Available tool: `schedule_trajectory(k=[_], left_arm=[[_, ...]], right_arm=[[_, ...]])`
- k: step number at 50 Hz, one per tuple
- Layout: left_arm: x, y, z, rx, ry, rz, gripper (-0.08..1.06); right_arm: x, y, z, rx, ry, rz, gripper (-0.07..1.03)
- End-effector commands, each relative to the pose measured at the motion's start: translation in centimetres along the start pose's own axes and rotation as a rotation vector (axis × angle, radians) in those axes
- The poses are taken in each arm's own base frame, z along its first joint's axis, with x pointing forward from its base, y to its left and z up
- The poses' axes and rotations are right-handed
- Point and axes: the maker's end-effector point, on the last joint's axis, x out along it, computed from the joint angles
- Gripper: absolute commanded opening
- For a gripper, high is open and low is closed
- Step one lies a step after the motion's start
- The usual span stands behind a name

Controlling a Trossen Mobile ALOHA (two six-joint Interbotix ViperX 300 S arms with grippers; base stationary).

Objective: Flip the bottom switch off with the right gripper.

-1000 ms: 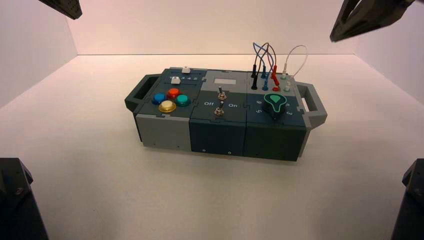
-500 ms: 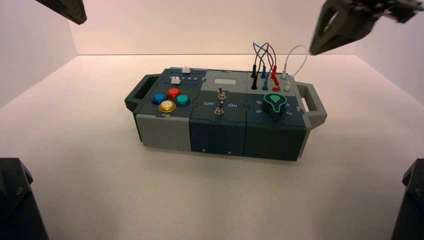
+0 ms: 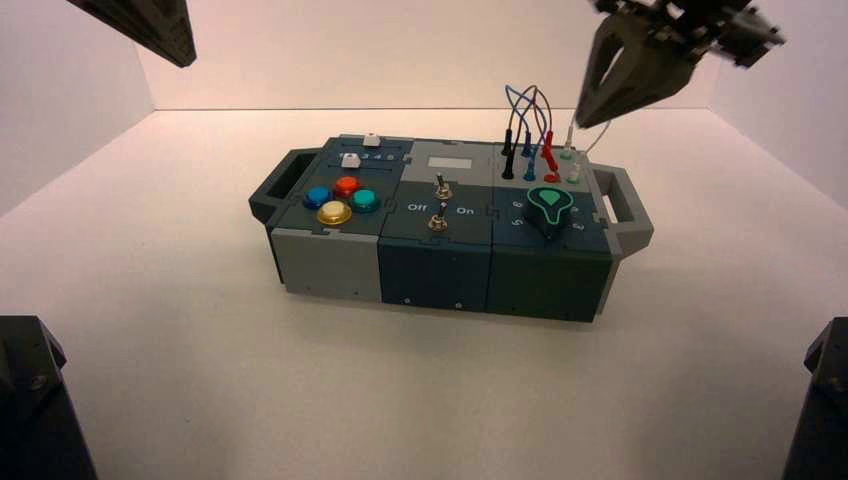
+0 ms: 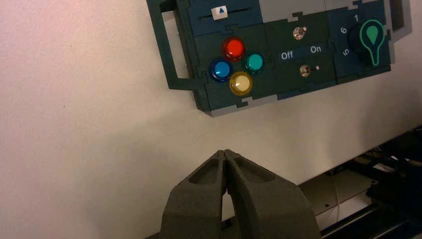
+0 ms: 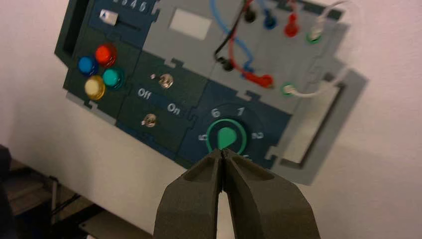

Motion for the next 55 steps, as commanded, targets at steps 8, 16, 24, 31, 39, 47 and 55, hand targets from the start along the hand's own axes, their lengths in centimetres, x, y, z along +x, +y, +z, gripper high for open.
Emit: schedule_trajectory(k=[8, 16, 24, 31, 39, 47, 55], left_arm=[[0.7, 0.0, 1.1, -0.002, -0.023, 0.002, -0.03], [2.8, 0.4, 1.8, -0.020, -0.040, 0.010, -0.03], [4.6, 0.8, 2.3, -0.037, -0.028, 0.018, -0.03], [5.8, 1.0, 2.8, -0.051, -0.011, 0.025, -0.03], [6.8, 2.0, 3.3, -0.088, -0.010, 0.038, -0.03], [7.5, 3.1, 3.6, -0.123, -0.009, 0.055, -0.03], [8.1, 4.4, 4.3, -0.165, -0.010, 0.070, -0.03]], right_arm=[[0.5, 0.8, 1.0, 0.010, -0.012, 0.016, -0.02], [0.7, 2.1, 1.1, 0.000, -0.002, 0.042, -0.02], [1.1, 3.9, 1.3, -0.020, 0.014, 0.064, -0.02], [1.8, 5.3, 1.4, -0.042, 0.041, 0.075, -0.02], [2.9, 6.2, 1.1, -0.047, 0.077, 0.075, -0.02], [3.4, 6.2, 0.9, -0.045, 0.094, 0.069, -0.02], [3.7, 6.1, 0.8, -0.027, 0.102, 0.064, -0.02]])
